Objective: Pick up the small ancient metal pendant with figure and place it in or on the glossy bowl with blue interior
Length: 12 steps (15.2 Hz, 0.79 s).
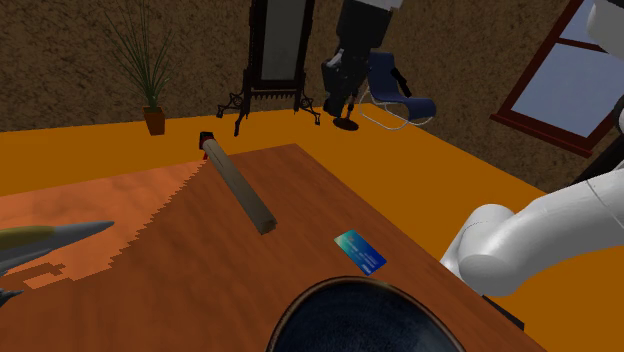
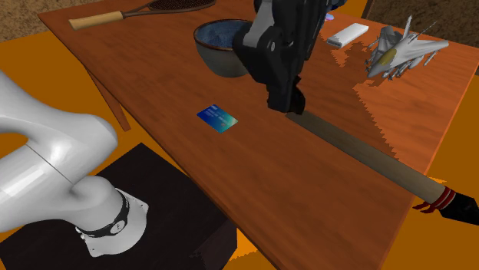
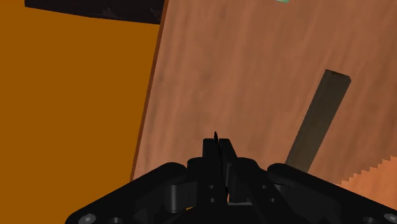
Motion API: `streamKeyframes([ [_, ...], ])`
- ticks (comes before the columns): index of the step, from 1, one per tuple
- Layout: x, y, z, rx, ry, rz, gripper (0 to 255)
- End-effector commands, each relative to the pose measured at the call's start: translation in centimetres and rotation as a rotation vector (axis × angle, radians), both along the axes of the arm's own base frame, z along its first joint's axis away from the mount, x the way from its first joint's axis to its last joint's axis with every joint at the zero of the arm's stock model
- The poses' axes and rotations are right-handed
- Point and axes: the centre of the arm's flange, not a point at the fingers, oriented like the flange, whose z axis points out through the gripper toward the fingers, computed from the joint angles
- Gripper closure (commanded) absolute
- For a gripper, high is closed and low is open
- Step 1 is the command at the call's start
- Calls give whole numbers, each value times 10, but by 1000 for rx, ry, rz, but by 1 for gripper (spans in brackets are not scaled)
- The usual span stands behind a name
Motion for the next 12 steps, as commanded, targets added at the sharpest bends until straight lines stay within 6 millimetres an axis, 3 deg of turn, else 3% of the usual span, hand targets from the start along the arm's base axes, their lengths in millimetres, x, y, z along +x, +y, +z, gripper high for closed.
streamKeyframes([
  [1, 0, 0, 7, 0, 0, 0, 255],
  [12, -105, 100, 6, 0, 0, 0, 255],
])
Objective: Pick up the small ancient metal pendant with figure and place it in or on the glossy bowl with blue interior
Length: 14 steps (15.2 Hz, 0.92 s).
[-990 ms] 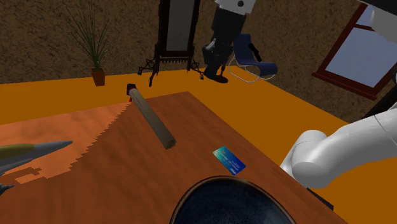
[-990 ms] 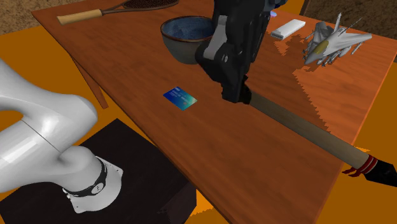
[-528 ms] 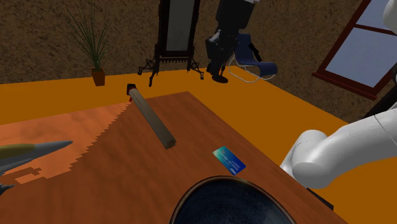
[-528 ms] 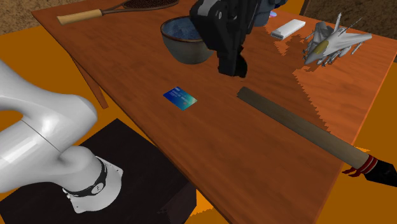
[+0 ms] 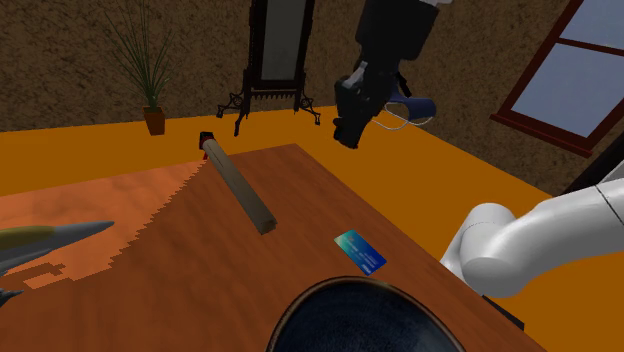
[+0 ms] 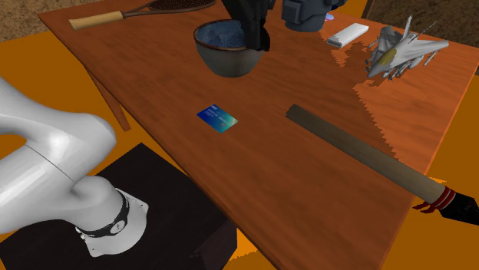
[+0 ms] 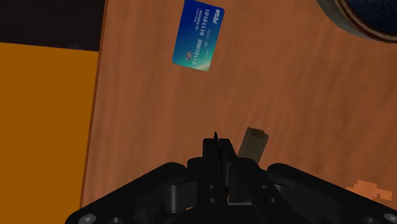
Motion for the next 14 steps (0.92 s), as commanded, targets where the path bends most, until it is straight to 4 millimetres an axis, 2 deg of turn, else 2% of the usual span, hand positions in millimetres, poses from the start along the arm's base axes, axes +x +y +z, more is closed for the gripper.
streamKeyframes([
  [1, -18, 17, -2, 0, 1, -1, 255],
  [14, -143, 135, -3, 0, 1, -1, 255],
])
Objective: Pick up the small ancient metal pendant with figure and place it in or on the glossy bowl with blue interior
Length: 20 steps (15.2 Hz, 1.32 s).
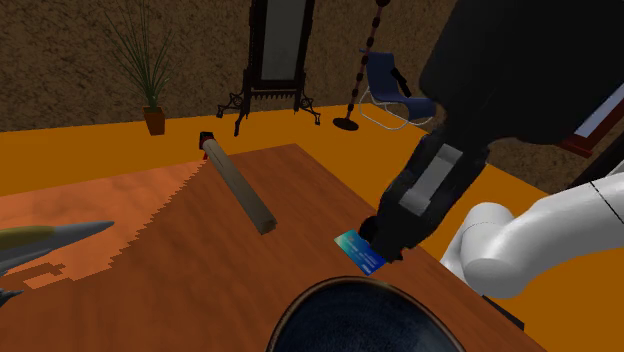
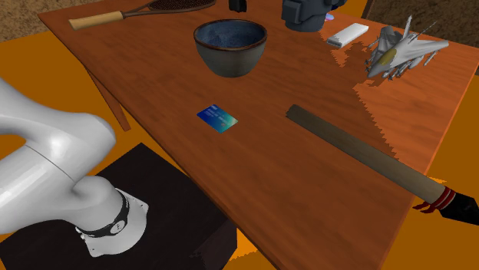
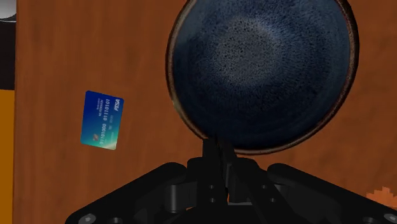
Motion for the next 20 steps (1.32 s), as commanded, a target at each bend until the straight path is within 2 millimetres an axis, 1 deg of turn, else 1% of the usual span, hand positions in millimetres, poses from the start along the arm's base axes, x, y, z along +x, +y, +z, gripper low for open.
streamKeyframes([
  [1, -21, 15, 0, 0, 0, -2, 255],
  [3, -40, 34, 0, 0, 0, -2, 255],
  [4, -55, 47, 0, 0, 0, -2, 255],
  [16, -55, 47, -64, 0, 0, -2, 255],
  [17, -55, 47, -68, 0, 0, -2, 255],
  [20, -55, 47, -68, 0, 0, -2, 255],
])
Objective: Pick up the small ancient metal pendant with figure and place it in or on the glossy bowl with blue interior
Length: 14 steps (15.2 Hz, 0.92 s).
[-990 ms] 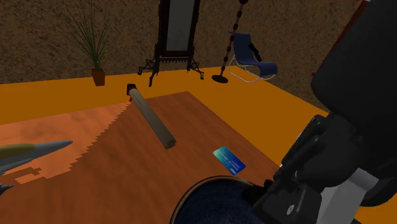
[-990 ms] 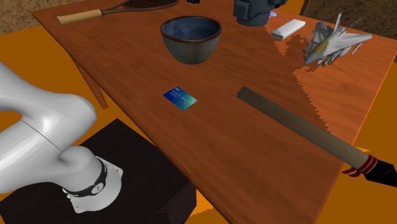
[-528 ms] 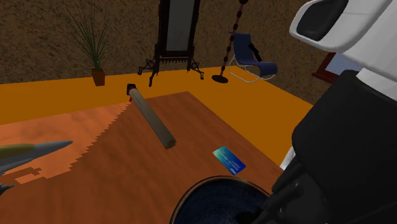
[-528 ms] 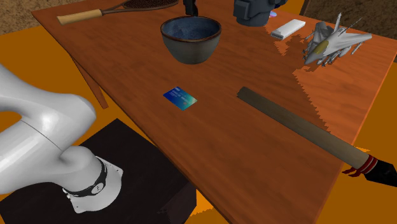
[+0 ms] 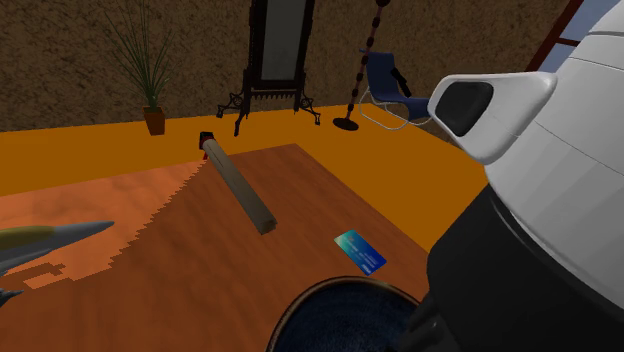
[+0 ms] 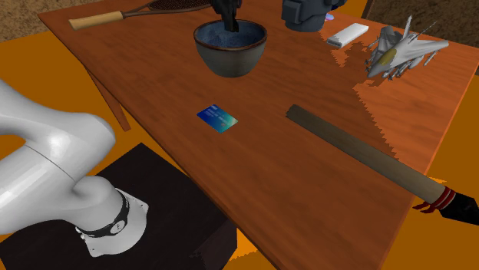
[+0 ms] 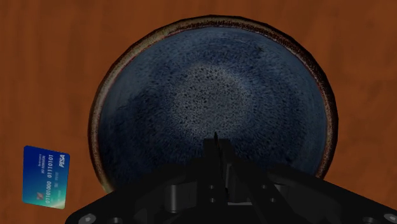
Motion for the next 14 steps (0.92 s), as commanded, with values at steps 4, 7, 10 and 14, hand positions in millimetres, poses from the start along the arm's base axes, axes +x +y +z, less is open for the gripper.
streamKeyframes([
  [4, 0, 0, 0, 0, 0, 0, 255],
  [7, 0, 0, 0, 0, 0, 0, 0],
  [10, 0, 0, 0, 0, 0, 0, 0],
  [14, -2, 0, 39, 0, 0, 0, 0],
])
